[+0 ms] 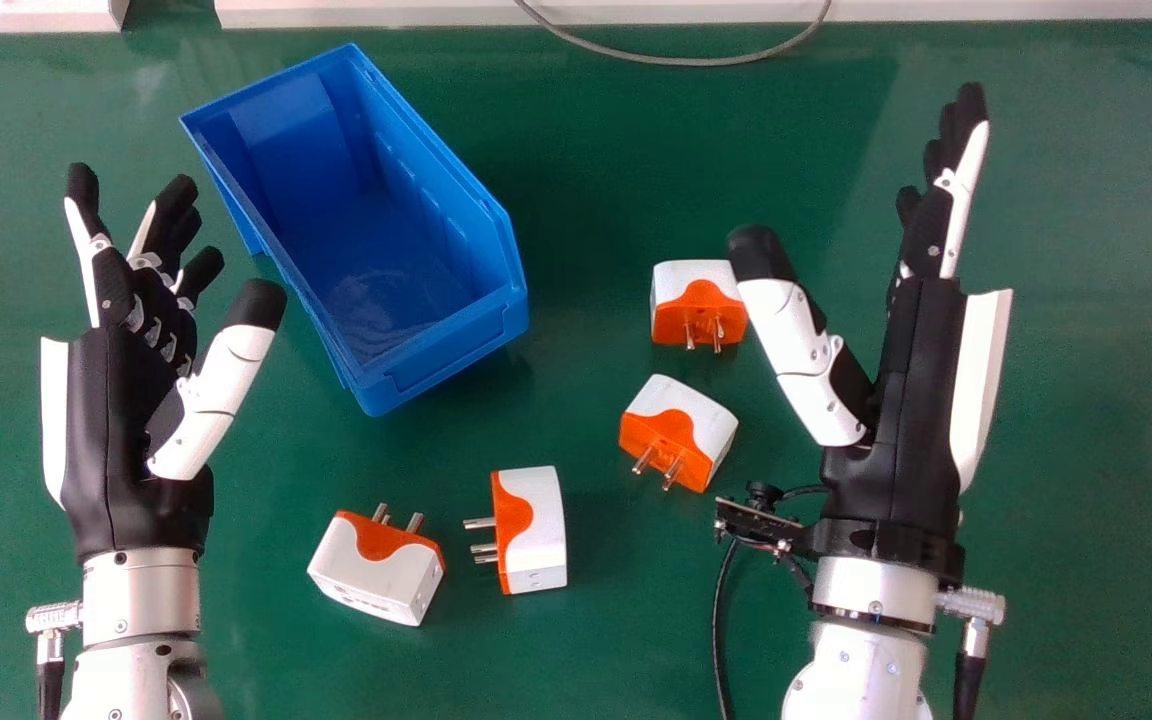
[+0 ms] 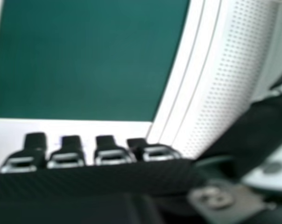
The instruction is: Pick all objects and put in blue box
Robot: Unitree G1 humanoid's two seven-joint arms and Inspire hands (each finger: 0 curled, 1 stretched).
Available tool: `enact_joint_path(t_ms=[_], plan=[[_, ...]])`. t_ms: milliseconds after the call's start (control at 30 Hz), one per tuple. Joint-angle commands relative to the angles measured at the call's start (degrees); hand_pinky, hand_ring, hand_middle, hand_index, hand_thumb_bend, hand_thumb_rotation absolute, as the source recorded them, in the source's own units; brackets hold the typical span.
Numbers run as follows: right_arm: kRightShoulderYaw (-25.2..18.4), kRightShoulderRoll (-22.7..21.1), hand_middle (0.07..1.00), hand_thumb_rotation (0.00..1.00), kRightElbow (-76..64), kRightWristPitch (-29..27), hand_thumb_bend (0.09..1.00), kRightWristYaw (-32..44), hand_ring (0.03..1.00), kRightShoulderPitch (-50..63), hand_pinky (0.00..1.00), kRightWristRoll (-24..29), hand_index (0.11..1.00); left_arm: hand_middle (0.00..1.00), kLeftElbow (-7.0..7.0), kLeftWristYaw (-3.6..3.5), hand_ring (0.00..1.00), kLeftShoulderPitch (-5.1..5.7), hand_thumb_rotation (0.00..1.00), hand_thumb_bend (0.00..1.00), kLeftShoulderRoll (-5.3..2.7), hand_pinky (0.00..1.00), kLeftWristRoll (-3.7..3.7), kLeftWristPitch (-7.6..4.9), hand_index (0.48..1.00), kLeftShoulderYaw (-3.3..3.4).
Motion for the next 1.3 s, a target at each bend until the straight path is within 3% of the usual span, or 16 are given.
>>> enact_joint_path(t_ms=[0,200,233,267,333,467,633,767,1067,1267], plan=[[1.71,3.82,1.000,0.72,-3.18,2.34,0.625,2.56,1.000,1.35,0.96,0.39,1.000,0.93,-1.47,0.41,0.94,0.41,0.54,0.84,0.08,0.90,0.24,-0.82,0.916,0.04],[6.12,-10.42,0.951,0.61,-18.16,26.84,0.718,31.45,0.915,0.39,0.89,-11.19,0.997,0.92,-1.50,0.43,0.94,0.31,0.55,0.85,0.08,0.90,0.16,-0.50,0.915,0.00],[6.96,-13.00,0.949,0.59,-19.77,29.57,0.741,36.75,0.912,-0.47,0.89,-13.50,0.994,0.92,-1.58,0.14,0.94,0.28,0.55,0.86,0.02,0.90,-0.20,-0.43,0.915,-0.06],[7.81,-15.06,0.948,0.57,-21.14,31.90,0.761,41.34,0.907,-1.28,0.88,-15.66,0.993,0.92,-1.59,-0.04,0.94,0.23,0.55,0.86,-0.03,0.90,-0.40,-0.46,0.915,-0.10],[9.50,-17.68,0.947,0.54,-23.05,35.39,0.785,48.18,0.906,-2.66,0.87,-19.71,0.985,0.92,-1.63,0.22,0.94,0.21,0.55,0.86,-0.06,0.89,-0.03,-0.43,0.914,-0.13],[11.83,-18.96,0.953,0.44,-24.90,39.38,0.833,55.09,0.927,-4.24,0.85,-25.92,0.973,0.92,-1.53,0.20,0.94,0.07,0.55,0.87,-0.04,0.89,0.01,-0.36,0.913,-0.18],[13.31,-18.98,0.955,0.38,-24.93,40.67,0.856,59.31,0.938,-5.74,0.85,-31.06,0.966,0.92,-1.09,0.57,0.94,-0.13,0.55,0.87,0.06,0.89,0.41,-0.62,0.911,-0.17],[13.83,-18.80,0.948,0.36,-24.14,40.09,0.878,62.23,0.935,-6.96,0.84,-31.68,0.962,0.92,-0.89,0.47,0.94,-0.35,0.55,0.86,0.10,0.90,0.17,-0.76,0.911,-0.18],[15.27,-18.52,0.954,0.19,-10.21,29.20,0.868,58.33,0.909,-15.66,0.78,-28.48,0.943,0.92,0.43,0.42,0.93,-1.82,0.53,0.84,0.42,0.89,0.25,-1.49,0.908,-0.15],[16.79,-16.95,0.940,0.11,3.15,23.22,0.893,54.10,0.903,-22.75,0.74,-28.10,0.903,0.92,0.43,1.50,0.93,-1.76,0.55,0.84,0.58,0.89,1.38,-2.19,0.908,0.04]])
